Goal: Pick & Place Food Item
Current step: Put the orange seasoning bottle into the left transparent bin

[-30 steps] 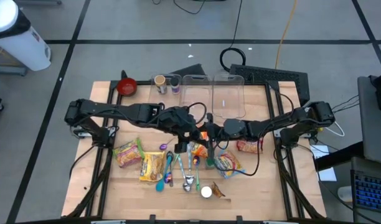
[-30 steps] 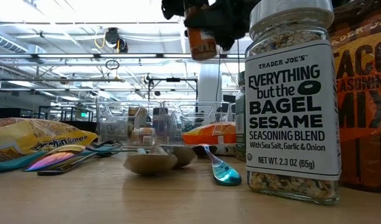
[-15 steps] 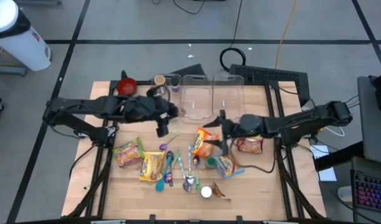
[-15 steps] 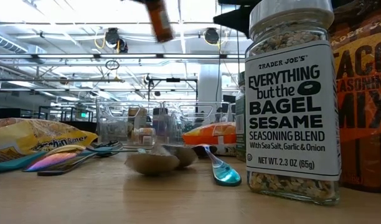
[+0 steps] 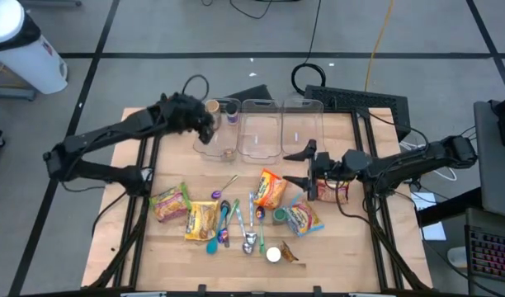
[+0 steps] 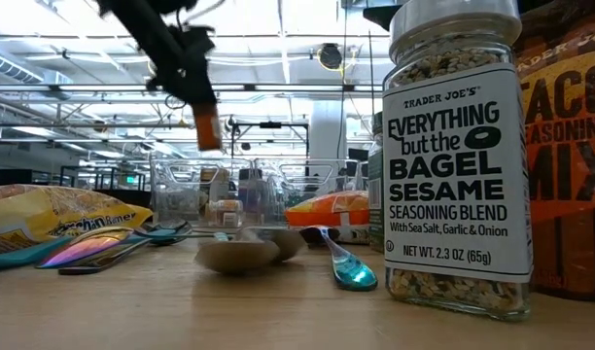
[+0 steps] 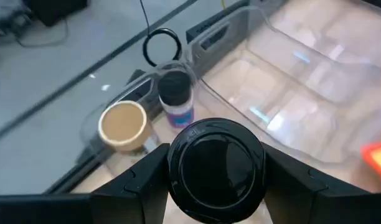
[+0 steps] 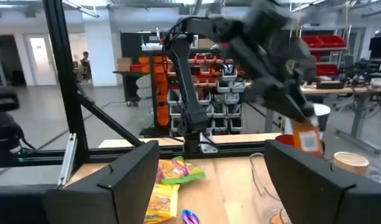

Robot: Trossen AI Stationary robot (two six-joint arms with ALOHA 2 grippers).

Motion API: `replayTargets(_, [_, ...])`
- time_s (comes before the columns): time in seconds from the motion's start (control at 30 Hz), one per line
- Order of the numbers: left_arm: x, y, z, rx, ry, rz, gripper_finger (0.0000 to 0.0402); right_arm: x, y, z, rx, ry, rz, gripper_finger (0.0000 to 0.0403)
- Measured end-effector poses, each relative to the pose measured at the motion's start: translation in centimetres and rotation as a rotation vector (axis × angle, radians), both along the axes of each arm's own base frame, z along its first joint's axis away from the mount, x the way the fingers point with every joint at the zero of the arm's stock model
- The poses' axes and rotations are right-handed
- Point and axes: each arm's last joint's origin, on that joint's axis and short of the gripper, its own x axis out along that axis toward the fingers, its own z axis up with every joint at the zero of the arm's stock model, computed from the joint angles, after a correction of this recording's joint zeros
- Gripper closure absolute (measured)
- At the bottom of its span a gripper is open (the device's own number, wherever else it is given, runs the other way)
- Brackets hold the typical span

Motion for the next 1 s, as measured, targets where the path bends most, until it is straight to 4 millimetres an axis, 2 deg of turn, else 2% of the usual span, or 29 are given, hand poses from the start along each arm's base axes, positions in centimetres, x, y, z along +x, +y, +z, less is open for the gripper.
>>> replayTargets(0.1, [-0.3, 2.4, -2.0, -0.073, -0.04, 0.029, 0.0192, 0.0, -0.1, 0.0, -0.009, 0.002, -0.005, 0.0122])
replayTargets(0.17, [-0.1, 3.6, -2.6, -0.086, -0.073, 0.041, 0.0192, 0.0, -0.2, 0.0, -0.01, 0.004, -0.009, 0.0122])
replayTargets(0.33, [1.4, 5.3, -5.0, -0.118, -0.047, 0.049, 0.0192, 0.0, -0.2, 0.0, -0.011, 0.004, -0.013, 0.0122])
replayTargets(0.63, [4.4, 6.6, -7.9, -0.12, -0.082, 0.035, 0.0192, 0.0, -0.2, 0.0, -0.018, 0.004, -0.015, 0.0122])
replayTargets(1.0, [5.6, 6.8, -10.6, -0.172, -0.023, 0.032, 0.0192, 0.0, -0.4, 0.0, -0.012, 0.005, -0.02, 0.0122])
